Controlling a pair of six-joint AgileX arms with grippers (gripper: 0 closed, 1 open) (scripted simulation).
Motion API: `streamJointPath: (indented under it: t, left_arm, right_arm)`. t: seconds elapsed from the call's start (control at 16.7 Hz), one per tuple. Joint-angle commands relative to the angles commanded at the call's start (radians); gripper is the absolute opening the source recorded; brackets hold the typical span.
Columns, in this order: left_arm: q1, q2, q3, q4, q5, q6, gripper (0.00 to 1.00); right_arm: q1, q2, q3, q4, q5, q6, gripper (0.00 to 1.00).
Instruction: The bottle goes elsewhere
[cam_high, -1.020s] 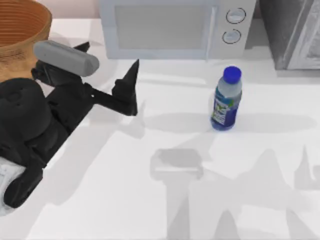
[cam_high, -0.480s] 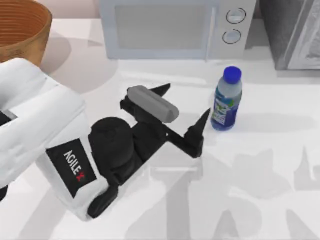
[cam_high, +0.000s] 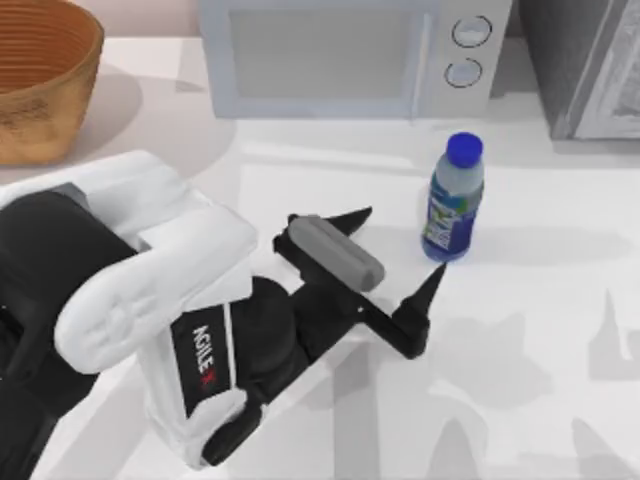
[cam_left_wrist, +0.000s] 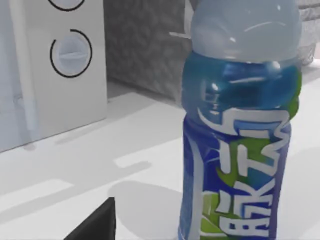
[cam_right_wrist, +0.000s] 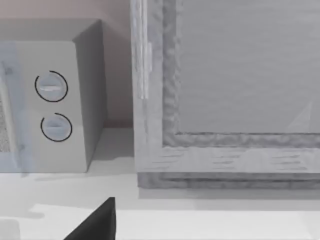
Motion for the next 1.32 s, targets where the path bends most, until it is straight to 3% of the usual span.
streamJointPath:
  t: [0.3,0.9,1.26,1.32]
  left_arm:
    - [0.002,0.003,0.011,-0.013,0.001,0.000,1.00]
    - [-0.014,0.116,0.414,-0.294,-0.013,-0.001,1.00]
    - [-0.015,0.126,0.456,-0.329,-0.014,-0.001,1.00]
    - [-0.015,0.126,0.456,-0.329,-0.014,-0.001,0.92]
  right_arm:
    - [0.000,0.000,0.000,0.000,0.000,0.000,1.00]
    - [0.000,0.000,0.000,0.000,0.000,0.000,1.00]
    - [0.000,0.000,0.000,0.000,0.000,0.000,1.00]
    - [0.000,0.000,0.000,0.000,0.000,0.000,1.00]
